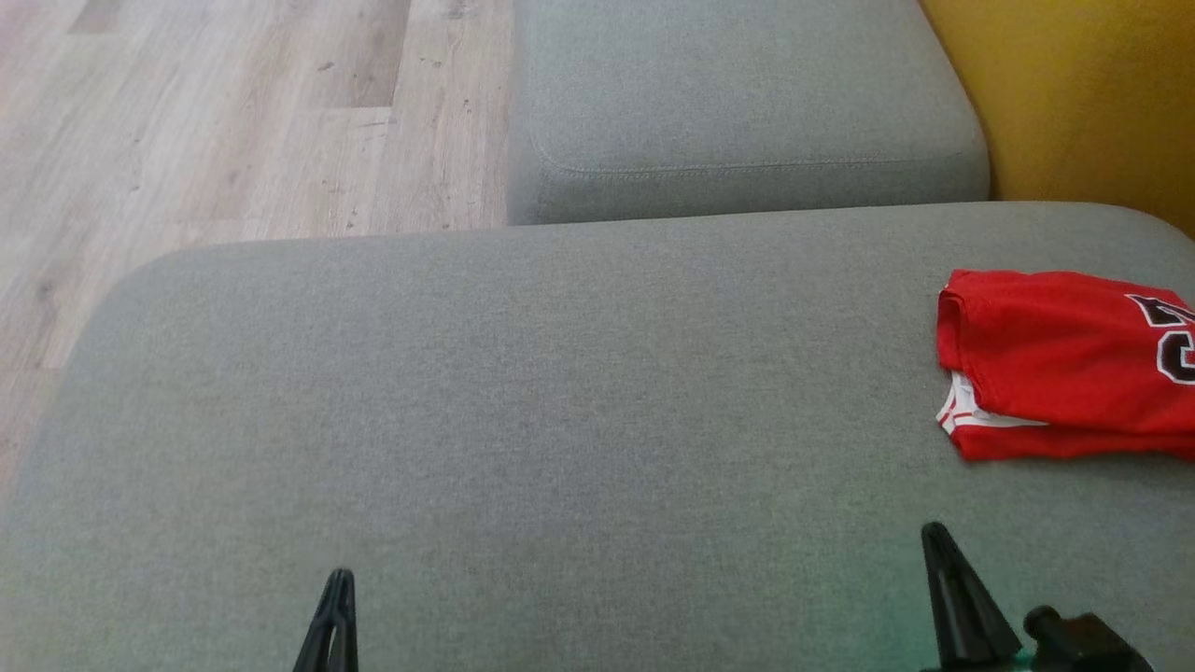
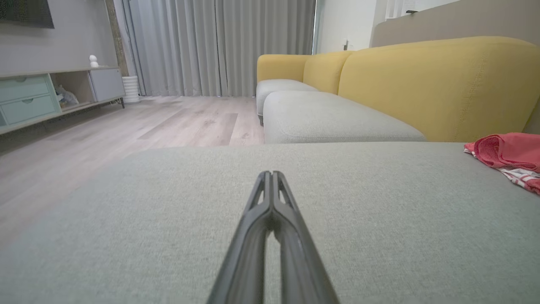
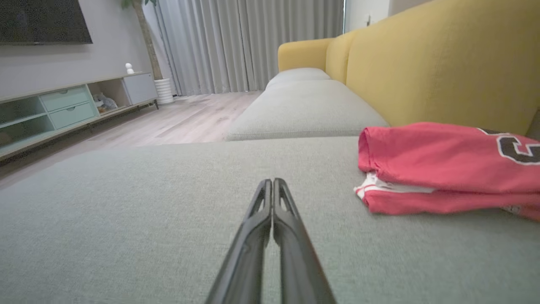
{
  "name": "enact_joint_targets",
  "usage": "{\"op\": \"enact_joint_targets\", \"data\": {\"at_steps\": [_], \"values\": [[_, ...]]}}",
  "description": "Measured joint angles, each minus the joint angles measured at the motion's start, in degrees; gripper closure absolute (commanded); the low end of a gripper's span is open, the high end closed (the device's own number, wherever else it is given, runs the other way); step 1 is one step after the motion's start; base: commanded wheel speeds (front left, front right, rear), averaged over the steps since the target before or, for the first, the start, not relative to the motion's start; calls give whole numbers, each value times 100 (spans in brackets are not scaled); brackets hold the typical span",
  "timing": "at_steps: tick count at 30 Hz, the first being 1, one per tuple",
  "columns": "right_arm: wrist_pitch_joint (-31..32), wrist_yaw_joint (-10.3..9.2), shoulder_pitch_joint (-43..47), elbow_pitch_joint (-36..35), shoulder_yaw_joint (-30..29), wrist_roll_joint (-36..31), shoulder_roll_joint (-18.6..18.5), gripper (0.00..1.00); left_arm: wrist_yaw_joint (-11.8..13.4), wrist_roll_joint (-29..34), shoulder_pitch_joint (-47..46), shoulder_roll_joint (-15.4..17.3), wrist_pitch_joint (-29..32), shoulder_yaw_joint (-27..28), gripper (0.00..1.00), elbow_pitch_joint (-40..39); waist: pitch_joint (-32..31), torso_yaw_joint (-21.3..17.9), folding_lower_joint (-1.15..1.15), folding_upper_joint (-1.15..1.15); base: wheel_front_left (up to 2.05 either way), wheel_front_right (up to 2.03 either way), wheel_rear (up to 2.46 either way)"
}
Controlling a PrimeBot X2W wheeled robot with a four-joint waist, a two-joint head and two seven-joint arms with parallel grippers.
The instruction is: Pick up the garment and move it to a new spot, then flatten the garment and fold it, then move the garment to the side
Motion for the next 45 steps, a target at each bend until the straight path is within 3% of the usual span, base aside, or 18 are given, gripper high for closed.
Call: {"op": "enact_joint_targets", "data": {"at_steps": [45], "values": [[580, 0, -530, 272, -189, 3281, -33, 100, -156, -3300, -612, 57, 603, 137, 100, 396, 208, -60, 0, 0, 0, 0, 0]]}}
